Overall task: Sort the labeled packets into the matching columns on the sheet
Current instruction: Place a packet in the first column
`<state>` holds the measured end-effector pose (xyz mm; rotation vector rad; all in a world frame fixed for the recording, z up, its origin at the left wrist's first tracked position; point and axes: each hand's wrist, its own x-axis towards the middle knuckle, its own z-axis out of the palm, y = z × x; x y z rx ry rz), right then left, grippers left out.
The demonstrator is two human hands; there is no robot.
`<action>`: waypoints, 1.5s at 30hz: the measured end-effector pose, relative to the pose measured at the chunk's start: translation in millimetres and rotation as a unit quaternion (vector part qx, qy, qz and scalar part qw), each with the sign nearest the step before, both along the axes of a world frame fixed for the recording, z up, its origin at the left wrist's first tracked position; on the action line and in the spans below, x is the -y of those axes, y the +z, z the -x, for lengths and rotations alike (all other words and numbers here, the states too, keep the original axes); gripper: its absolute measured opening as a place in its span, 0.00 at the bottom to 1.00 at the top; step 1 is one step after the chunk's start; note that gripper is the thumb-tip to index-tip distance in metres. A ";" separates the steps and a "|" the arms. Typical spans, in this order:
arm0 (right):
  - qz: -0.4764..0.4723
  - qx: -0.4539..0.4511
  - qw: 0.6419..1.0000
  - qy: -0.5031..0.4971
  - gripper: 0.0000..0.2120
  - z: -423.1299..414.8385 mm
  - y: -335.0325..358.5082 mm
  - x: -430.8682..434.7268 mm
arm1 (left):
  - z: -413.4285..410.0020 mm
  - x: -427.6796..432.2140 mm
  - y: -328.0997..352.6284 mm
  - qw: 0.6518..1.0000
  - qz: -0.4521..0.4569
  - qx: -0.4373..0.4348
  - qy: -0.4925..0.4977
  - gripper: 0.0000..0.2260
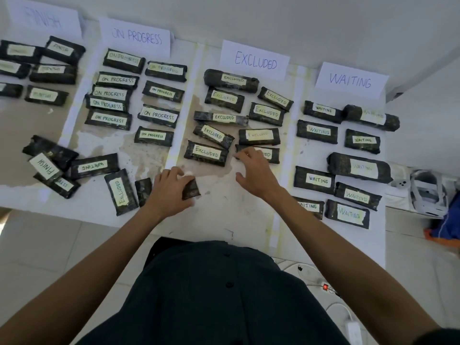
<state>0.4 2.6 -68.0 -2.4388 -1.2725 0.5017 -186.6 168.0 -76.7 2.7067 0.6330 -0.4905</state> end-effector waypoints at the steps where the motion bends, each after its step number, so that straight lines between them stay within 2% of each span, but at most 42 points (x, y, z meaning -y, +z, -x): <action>1: -0.002 -0.008 1.000 0.010 0.22 7.1 -0.2 -4.2 | 6.1 -0.7 -1.9 1.000 -0.003 -0.022 0.004 0.34; 3: 0.002 -0.021 0.999 0.024 0.22 18.6 -0.6 -11.8 | 13.4 -1.4 -4.3 0.999 -0.003 -0.045 0.006 0.36; 6: 0.009 -0.043 0.998 0.035 0.22 31.4 -0.2 -18.9 | 16.5 -3.8 -5.3 1.000 0.010 -0.010 0.016 0.31; 8: -0.001 -0.066 0.997 0.041 0.22 36.4 3.0 -21.0 | 13.5 -5.1 3.8 0.989 0.106 0.042 0.095 0.25; 10: -0.025 -0.090 0.995 0.041 0.21 39.3 10.2 -21.9 | 7.0 -5.1 20.6 0.944 0.253 0.065 0.204 0.19; 12: -0.054 -0.112 0.992 0.032 0.21 41.6 20.3 -22.5 | 1.8 -5.3 34.0 0.888 0.358 0.058 0.284 0.15; 15: -0.073 -0.127 0.989 0.032 0.21 48.1 33.0 -23.0 | -1.4 -2.6 46.3 0.823 0.450 0.052 0.343 0.14; 17: -0.070 -0.130 0.988 0.036 0.22 52.8 36.5 -23.4 | -2.9 0.5 48.6 0.799 0.478 0.060 0.360 0.14; 24: -0.056 -0.126 0.990 0.025 0.29 70.4 39.8 -29.8 | -2.5 -0.4 49.3 0.813 0.422 0.101 0.388 0.13; 28: -0.026 0.029 0.990 0.134 0.34 76.3 34.8 -41.5 | 6.5 -8.8 55.3 0.858 0.389 0.105 0.320 0.18; 32: -0.011 0.088 0.975 0.202 0.29 83.1 37.2 -61.6 | 18.6 -30.7 61.3 0.865 0.379 0.115 0.308 0.20; 35: -0.031 0.104 0.969 0.224 0.25 87.0 40.6 -82.1 | 31.8 -50.5 64.7 0.861 0.383 0.127 0.310 0.23; 40: -0.053 0.113 0.959 0.255 0.25 100.6 43.6 -129.4 | 59.1 -89.7 67.6 0.848 0.372 0.168 0.337 0.20; 42: -0.068 0.096 0.963 0.243 0.25 109.3 45.6 -152.4 | 73.6 -112.1 69.9 0.846 0.339 0.203 0.359 0.19; 45: -0.077 0.060 0.970 0.221 0.25 125.5 47.8 -192.7 | 103.1 -152.6 72.3 0.866 0.261 0.222 0.363 0.19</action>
